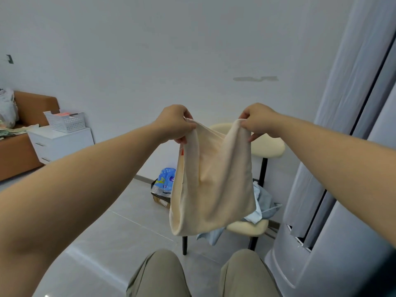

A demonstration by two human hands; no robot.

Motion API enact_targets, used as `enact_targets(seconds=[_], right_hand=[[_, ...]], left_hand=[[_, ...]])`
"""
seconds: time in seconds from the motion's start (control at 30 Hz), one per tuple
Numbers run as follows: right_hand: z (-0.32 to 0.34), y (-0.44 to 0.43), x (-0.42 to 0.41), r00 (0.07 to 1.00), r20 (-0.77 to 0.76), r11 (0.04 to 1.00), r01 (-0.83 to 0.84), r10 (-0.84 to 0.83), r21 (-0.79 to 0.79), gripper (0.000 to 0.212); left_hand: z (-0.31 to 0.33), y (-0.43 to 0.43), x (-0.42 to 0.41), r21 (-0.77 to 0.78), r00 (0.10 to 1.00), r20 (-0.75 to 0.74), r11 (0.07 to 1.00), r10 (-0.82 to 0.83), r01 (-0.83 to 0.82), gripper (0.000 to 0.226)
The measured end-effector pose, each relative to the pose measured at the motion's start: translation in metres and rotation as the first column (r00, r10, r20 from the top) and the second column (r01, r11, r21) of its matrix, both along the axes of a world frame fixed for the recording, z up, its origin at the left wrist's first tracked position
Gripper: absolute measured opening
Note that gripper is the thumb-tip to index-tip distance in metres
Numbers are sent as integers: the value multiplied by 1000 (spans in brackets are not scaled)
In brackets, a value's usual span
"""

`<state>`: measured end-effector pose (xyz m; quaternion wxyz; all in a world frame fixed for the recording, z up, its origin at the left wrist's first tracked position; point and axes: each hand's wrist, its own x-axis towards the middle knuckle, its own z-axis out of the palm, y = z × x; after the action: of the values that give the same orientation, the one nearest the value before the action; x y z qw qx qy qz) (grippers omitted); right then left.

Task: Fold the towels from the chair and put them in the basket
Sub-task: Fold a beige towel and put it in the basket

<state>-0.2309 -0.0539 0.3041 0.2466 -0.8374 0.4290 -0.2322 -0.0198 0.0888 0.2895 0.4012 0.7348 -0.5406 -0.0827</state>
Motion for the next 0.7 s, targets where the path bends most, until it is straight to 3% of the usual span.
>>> enact_targets(seconds=[0.17, 0.27, 0.4, 0.53, 0.6, 0.7], right_hand=[[-12, -17, -11, 992, 100, 990, 61, -73, 124, 28], [-20, -21, -4, 979, 202, 985, -43, 8, 166, 28], [-25, -11, 22, 982, 13, 982, -188, 187, 23, 31], [-31, -15, 36, 915, -212, 928, -365, 343, -76, 37], [-33, -26, 42, 915, -201, 920, -376, 350, -107, 22], [-30, -40, 52, 928, -156, 905, -367, 339, -216, 22]], left_hand=[[-9, -8, 13, 77, 994, -104, 997, 33, -25, 18], [-16, -22, 10, 81, 974, -222, 995, -42, 61, 26], [-23, -42, -4, 58, 940, -306, 983, -149, 175, 36], [-29, -58, -7, 38, 943, -262, 974, -206, 224, 49], [-33, -64, -3, -6, 947, -256, 980, -194, 199, 43], [-44, -69, 5, -123, 956, -268, 989, -115, 85, 37]])
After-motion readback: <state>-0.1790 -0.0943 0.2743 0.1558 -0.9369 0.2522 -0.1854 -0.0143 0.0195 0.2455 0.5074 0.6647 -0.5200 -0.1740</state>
